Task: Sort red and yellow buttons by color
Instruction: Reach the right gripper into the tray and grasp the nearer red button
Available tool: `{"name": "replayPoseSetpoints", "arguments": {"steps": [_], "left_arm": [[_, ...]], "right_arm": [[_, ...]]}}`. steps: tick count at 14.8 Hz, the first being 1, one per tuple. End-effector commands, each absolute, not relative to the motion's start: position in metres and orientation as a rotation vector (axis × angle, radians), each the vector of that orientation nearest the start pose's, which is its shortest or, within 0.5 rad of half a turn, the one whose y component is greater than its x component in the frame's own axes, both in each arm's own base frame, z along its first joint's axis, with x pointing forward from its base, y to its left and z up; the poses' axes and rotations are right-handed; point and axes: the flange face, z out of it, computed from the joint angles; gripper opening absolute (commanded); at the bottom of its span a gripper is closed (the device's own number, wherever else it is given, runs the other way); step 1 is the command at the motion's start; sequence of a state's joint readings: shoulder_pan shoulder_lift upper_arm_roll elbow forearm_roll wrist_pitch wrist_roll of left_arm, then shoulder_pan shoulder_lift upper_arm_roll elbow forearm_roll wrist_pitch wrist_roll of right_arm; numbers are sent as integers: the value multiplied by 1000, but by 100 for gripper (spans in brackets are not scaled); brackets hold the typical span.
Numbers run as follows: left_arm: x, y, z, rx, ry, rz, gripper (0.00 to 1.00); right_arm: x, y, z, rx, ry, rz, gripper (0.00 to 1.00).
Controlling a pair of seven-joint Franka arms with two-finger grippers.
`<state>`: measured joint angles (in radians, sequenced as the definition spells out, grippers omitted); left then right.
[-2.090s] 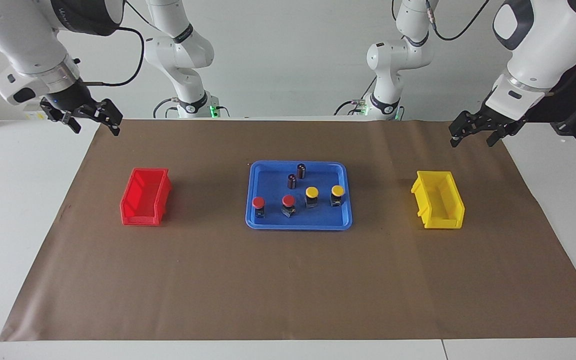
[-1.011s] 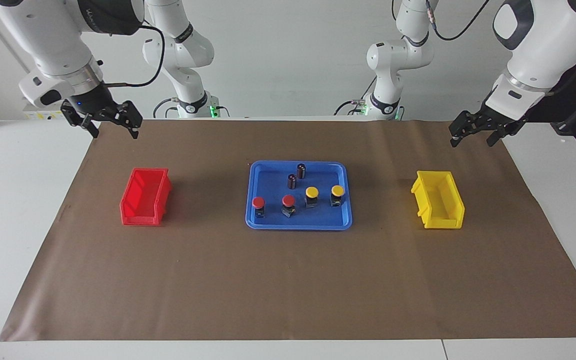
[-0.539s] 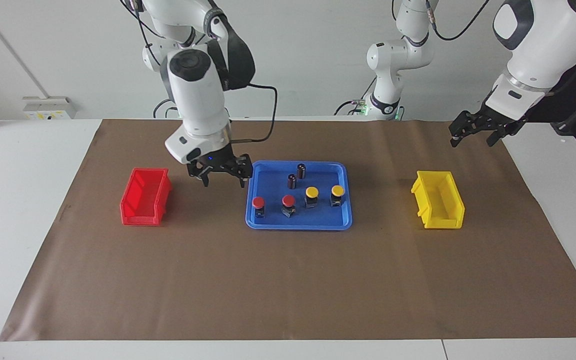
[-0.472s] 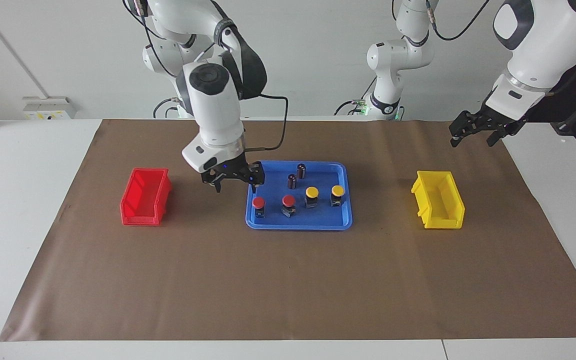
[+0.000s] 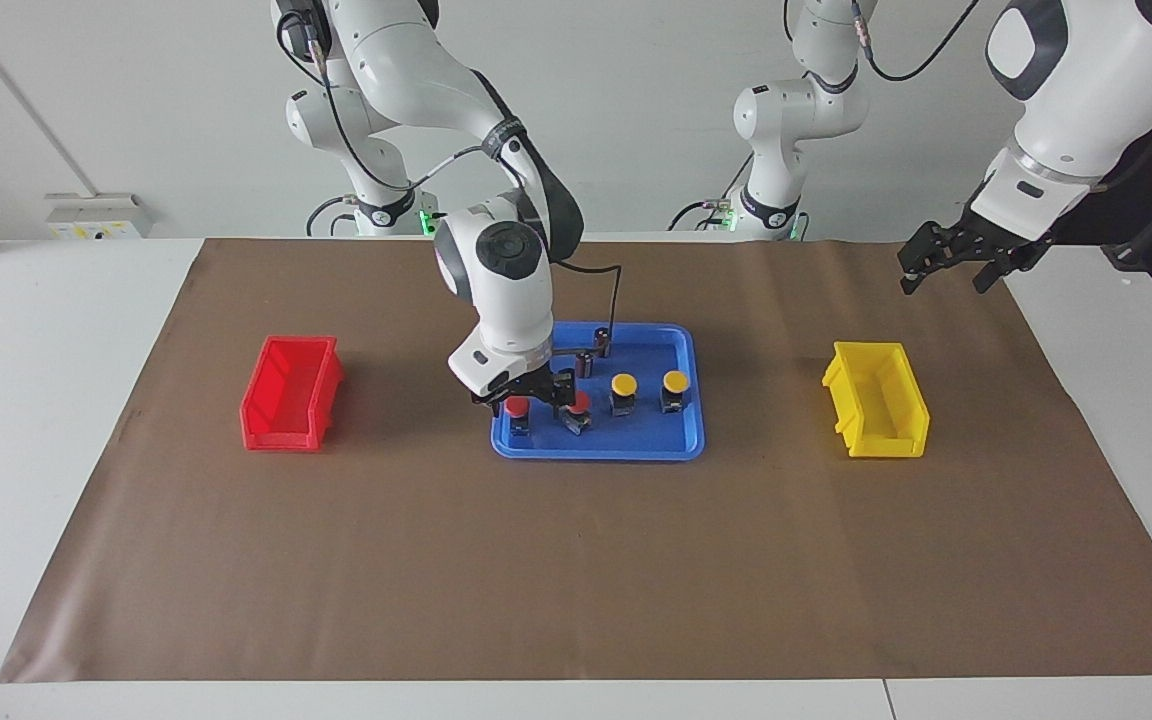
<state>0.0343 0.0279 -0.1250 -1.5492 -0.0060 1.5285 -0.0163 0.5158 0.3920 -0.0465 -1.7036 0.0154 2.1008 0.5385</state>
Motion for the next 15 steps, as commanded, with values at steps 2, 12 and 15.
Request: {"name": "replayPoseSetpoints", "arguments": {"steps": [2,12,15], "left_arm": [[548,-48,618,-3153,122,91,100],[548,-48,618,-3153,122,91,100],[548,-48,618,-3153,122,91,100]], "right_arm": [[565,287,352,-3131,107,-32,79],[577,279,375,-3140,102,-3,13],[589,229,447,-3144,-2,21,13]]}}
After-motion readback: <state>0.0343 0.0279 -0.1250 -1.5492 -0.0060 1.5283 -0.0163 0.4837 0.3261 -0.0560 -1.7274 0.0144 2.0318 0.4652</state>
